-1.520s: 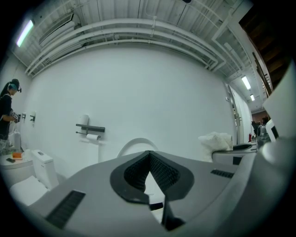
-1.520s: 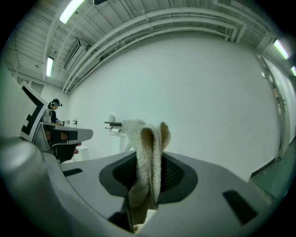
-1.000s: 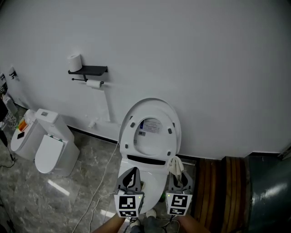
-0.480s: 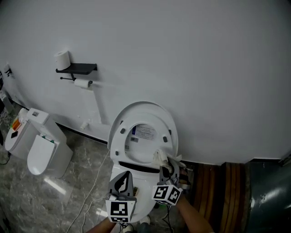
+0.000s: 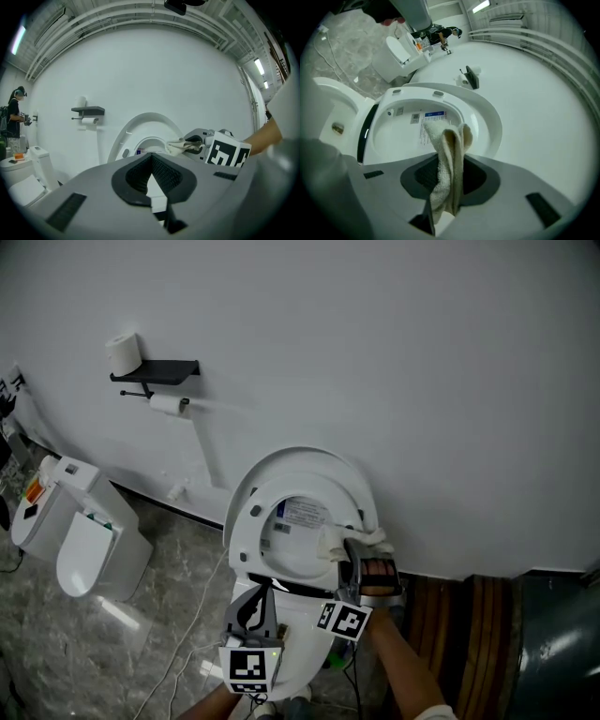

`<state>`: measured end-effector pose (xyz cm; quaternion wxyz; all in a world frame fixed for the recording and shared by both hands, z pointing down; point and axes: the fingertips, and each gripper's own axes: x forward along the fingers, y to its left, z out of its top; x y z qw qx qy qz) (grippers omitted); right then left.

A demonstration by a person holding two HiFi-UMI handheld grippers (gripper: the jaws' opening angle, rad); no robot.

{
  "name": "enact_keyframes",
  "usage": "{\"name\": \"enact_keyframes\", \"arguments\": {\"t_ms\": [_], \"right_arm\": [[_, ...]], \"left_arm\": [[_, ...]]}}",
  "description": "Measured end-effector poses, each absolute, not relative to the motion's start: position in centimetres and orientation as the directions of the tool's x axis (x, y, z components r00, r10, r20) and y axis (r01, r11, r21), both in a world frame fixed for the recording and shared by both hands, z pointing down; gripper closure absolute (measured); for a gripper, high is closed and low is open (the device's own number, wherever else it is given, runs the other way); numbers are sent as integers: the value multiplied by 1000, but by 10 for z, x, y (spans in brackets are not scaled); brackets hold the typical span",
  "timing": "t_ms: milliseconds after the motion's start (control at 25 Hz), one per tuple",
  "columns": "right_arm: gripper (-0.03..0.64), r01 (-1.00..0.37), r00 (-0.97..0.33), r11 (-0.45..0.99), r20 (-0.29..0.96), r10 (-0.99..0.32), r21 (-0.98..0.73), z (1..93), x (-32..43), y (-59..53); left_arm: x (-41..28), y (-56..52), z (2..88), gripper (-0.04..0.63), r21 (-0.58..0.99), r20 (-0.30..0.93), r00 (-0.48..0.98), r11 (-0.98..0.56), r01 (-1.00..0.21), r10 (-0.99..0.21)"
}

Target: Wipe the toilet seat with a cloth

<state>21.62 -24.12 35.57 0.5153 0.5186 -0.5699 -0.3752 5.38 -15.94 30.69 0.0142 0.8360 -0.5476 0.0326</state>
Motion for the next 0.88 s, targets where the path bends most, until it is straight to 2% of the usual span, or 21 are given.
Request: {"name": "enact_keyframes", "arguments": {"t_ms": [360, 880], "right_arm": [[522, -171, 109, 187, 208, -972, 967, 404, 224, -248], [522, -308, 169, 120, 178, -969, 944, 481, 228, -222]], "left_arm": [[47, -170, 340, 597, 11, 86, 373, -373, -928, -924], [26, -150, 422, 597, 59, 174, 318, -313, -948, -932]]}}
